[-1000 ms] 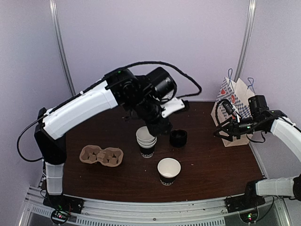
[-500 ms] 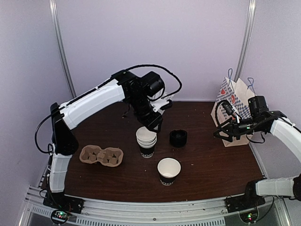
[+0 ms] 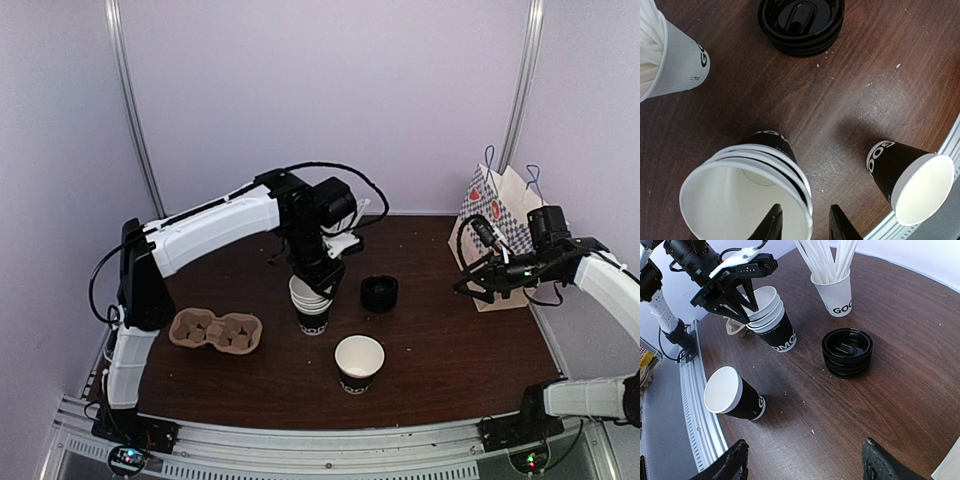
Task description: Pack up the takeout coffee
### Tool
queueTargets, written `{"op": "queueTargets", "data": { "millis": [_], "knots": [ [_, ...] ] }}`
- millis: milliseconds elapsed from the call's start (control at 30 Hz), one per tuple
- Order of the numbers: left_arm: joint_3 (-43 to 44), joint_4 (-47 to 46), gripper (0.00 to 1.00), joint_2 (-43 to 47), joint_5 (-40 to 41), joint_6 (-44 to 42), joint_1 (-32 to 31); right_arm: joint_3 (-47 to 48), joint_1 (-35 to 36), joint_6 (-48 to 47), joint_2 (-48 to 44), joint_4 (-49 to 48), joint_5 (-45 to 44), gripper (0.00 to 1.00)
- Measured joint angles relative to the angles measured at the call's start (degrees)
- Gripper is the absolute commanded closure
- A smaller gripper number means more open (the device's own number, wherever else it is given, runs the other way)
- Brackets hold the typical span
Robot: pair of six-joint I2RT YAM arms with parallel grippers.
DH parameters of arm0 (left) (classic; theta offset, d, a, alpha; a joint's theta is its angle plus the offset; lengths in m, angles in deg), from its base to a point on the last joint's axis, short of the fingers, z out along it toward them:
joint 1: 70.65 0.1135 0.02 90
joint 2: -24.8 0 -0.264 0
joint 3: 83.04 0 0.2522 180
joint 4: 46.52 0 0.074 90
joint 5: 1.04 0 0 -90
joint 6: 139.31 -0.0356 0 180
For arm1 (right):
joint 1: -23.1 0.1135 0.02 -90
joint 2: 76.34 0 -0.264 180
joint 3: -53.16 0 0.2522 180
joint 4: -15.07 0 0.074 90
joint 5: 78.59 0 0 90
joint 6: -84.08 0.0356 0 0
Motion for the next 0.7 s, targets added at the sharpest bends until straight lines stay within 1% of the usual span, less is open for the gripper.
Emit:
{"op": "queueTargets", "data": {
  "millis": [100, 200, 367, 533, 700],
  "knots": [
    [-0.24, -0.28, 0.77, -0.72, 0.17, -0.02, -0.31, 0.0, 0.0, 0.0, -0.02, 0.0, -0.07, 0.23],
    [-0.52, -0.72, 0.9, -1.03, 0.35, -0.02, -0.44, 0.0, 0.0, -0.02, -0.13, 0.0, -0.09, 0.23],
    [-0.55, -1.01, 1.0, -1.05, 1.38, 0.09, -0.55, 0.0, 0.0, -0.02, -0.61, 0.0, -0.11, 0.24],
    [-0.46, -0.9, 1.0, -1.01, 2.69, -0.11, -0.59, 0.0, 0.0, -0.04, -0.7, 0.0, -0.13, 0.24],
    [-0.46, 0.31, 1.0, 0.0, 8.33, -1.51, -0.72, 0.0, 0.0, -0.04, -0.7, 0.0, -0.13, 0.24]
  ]
}}
